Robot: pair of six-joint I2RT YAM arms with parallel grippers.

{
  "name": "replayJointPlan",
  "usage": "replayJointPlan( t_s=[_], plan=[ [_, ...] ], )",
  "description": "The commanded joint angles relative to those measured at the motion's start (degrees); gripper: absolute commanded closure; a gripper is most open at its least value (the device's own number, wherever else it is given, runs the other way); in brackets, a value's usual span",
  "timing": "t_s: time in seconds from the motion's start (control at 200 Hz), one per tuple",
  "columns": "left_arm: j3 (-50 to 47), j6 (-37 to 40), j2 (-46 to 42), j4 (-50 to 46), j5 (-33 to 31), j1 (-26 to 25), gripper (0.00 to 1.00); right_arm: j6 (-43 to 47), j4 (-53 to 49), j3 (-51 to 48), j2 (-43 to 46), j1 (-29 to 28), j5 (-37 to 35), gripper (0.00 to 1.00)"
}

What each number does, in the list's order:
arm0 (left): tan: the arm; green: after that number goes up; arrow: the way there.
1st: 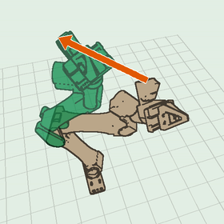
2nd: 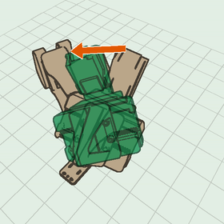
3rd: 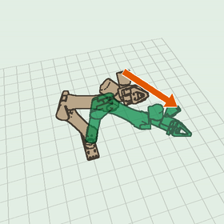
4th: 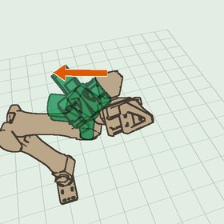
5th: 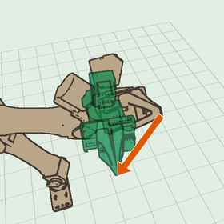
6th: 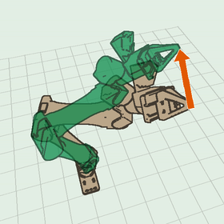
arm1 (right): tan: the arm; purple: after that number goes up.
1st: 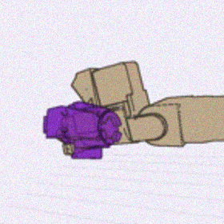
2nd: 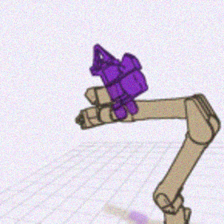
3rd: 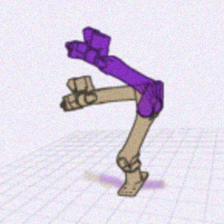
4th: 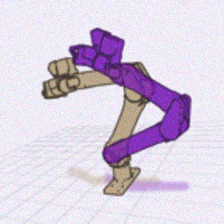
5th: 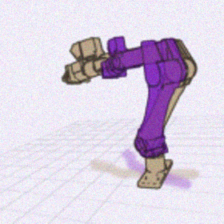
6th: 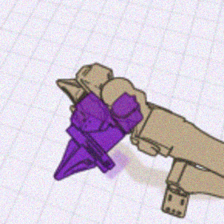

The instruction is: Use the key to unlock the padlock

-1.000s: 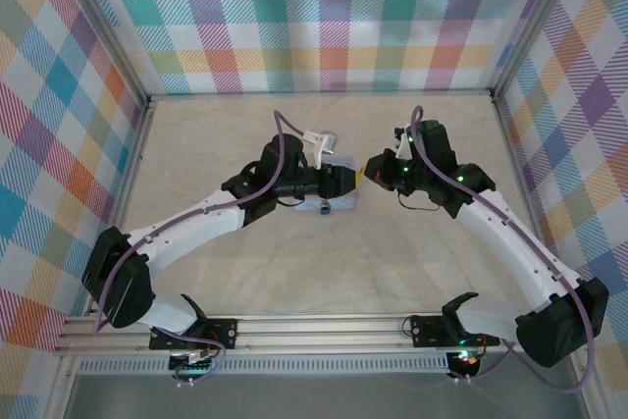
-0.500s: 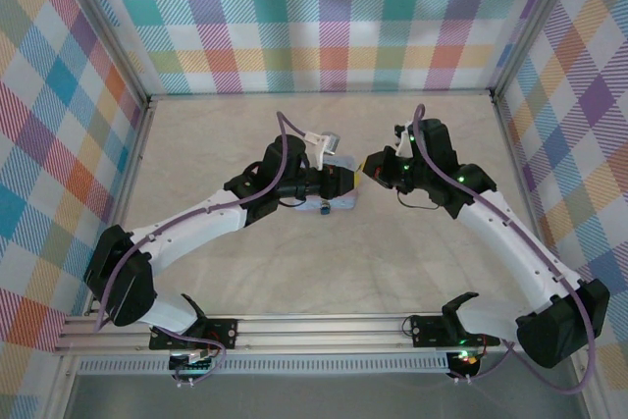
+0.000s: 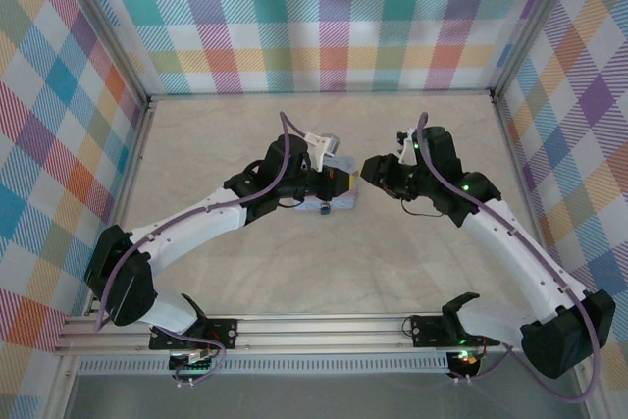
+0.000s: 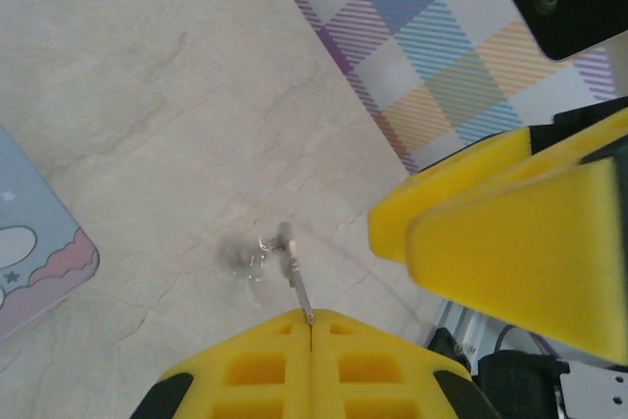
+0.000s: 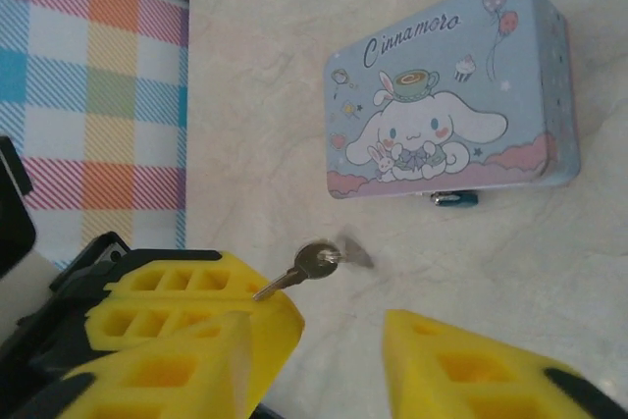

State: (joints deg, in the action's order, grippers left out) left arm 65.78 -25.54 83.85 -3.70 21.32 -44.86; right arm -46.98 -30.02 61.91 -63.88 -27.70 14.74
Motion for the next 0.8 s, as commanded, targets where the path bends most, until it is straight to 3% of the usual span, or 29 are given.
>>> replayJointPlan(
  t_s=[0.0, 0.155, 0.285, 0.4, 0.595, 0.8],
  plan=[
    [3.6, 3.8, -0.9, -8.0, 0.4, 0.4, 1.00, 2.1, -1.0, -1.8, 2.7, 1.2, 0.1, 0.49],
    [7.0, 8.5, -0.7, -20.0, 4.8, 1.6, 1.00, 6.7, 2.5, -5.7, 5.1, 3.2, 3.9, 0.48],
    [7.6, 10.0, -1.7, -23.3, 10.5, 3.0, 1.00, 10.0, 6.2, -8.2, 5.9, 3.3, 7.3, 0.52],
    [8.2, 11.6, -2.4, -24.8, 15.7, 3.7, 1.00, 11.0, 15.9, -13.2, 8.2, 3.3, 12.2, 0.55],
    [7.4, 11.9, -4.2, -21.6, 21.7, 4.5, 1.00, 9.2, 31.6, -22.4, 14.2, 3.4, 16.4, 0.52],
    [6.8, 10.4, -4.9, -17.5, 25.6, 4.7, 1.00, 5.7, 39.6, -24.0, 12.2, 3.3, 25.6, 0.48]
  ],
)
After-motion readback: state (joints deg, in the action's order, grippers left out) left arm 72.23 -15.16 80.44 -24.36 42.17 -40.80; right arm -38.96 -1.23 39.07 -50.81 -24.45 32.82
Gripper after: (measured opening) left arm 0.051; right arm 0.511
